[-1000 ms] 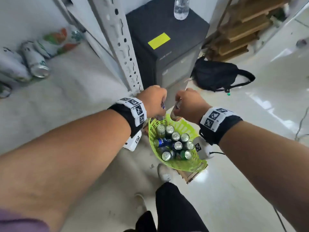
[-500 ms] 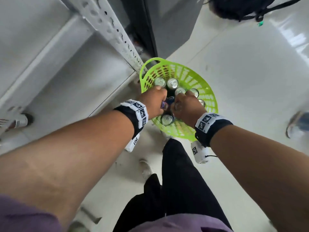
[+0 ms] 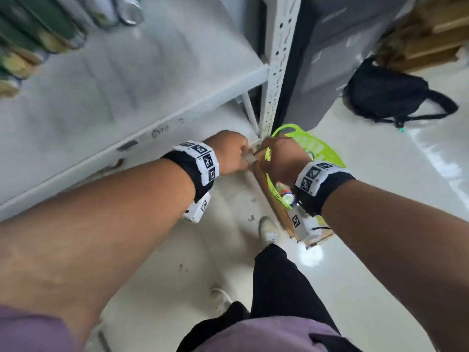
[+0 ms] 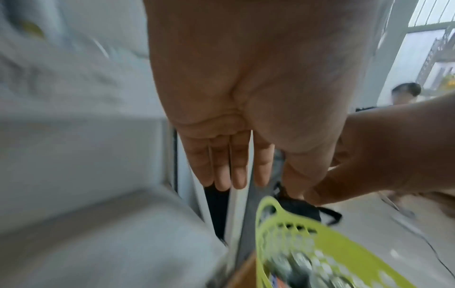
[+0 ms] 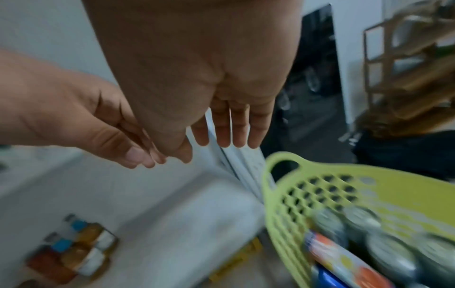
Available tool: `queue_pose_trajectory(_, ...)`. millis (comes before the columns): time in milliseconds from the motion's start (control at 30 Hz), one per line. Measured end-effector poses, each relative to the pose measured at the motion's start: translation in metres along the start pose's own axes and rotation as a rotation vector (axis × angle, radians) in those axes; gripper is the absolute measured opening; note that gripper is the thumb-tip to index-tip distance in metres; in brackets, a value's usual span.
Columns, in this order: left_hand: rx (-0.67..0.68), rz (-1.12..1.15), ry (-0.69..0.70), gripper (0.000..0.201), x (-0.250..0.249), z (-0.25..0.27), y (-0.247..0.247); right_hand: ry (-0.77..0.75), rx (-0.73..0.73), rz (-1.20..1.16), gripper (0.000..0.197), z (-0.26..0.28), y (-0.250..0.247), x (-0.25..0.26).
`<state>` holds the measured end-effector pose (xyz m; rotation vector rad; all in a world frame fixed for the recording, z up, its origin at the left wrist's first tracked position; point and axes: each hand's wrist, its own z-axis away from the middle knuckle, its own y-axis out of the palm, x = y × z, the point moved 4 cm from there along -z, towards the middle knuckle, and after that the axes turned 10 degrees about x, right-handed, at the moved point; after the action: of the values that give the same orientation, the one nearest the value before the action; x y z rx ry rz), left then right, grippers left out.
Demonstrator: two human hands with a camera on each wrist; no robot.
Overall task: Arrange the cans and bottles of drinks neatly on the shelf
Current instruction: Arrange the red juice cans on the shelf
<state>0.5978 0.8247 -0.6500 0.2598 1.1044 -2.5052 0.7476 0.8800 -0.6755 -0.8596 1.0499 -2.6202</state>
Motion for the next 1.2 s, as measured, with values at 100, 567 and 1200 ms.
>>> queue_pose_trajectory(100, -0.229, -0.010, -0.025, 0.043, 0.038, 0.104, -0.062, -0.170, -0.133, 0.090, 0.044, 0.041, -0.035, 0.106)
queue_pose_trajectory(567, -0.879, -0.136, -0.228, 0.035, 0.133, 0.573, -0.211, -0.821, -0.583, 0.331, 0.036, 0.272, -0.134, 0.526)
queue_pose_trajectory(1200, -1.216, -0.238, -0.385, 0.050, 0.197, 0.670, -0.403, -1.034, -0.770, 0.442, 0.046, 0.255, -0.301, 0.730)
